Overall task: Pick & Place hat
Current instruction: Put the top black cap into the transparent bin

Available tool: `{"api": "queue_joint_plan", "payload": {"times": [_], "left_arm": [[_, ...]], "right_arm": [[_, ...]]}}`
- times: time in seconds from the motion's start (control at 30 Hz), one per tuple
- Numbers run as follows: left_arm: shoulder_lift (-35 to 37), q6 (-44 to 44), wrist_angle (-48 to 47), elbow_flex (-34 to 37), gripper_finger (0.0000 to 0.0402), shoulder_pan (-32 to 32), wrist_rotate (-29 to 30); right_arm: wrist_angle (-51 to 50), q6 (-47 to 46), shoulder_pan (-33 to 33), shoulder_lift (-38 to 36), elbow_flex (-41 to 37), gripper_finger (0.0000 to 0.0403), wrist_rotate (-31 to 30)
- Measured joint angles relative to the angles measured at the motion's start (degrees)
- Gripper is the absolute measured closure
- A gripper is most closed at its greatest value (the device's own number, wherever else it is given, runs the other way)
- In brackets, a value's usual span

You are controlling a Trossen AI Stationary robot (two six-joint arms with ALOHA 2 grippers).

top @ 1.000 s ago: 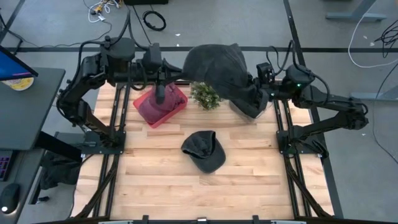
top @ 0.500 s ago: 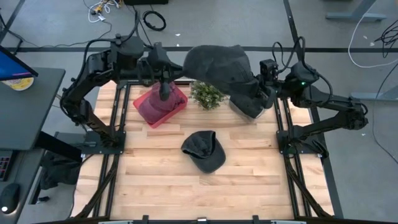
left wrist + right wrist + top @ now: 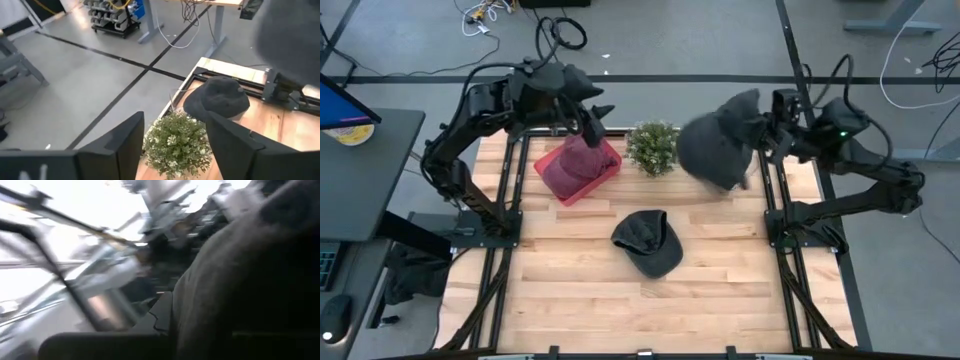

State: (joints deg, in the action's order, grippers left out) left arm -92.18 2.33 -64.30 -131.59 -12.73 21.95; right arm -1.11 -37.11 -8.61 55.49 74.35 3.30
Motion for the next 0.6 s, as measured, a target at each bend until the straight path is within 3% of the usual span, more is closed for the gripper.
{"api": "queue_joint_plan", "payload": {"times": [0.13,0.27,0.5,0.6], "left_arm": [[-0.9,1.5,-0.1,0.0,0.0176,0.4,-0.6],[-1.8,1.5,0.1,0.0,0.0181,1.0,-1.2],[-5.2,1.5,0.1,0.0,0.0206,3.1,-1.7],[-6.4,1.5,0.1,0.0,0.0214,4.3,-1.7]], "right_arm": [[-8.3,1.8,-2.1,-3.1,0.0,0.0387,-7.4],[-15.4,4.5,-6.1,-5.0,0.0,0.0387,-10.4],[-28.0,12.5,-15.1,-3.4,0.0,0.0387,-8.1],[-31.1,20.0,-18.3,-2.6,0.0,0.0387,-5.6]]}}
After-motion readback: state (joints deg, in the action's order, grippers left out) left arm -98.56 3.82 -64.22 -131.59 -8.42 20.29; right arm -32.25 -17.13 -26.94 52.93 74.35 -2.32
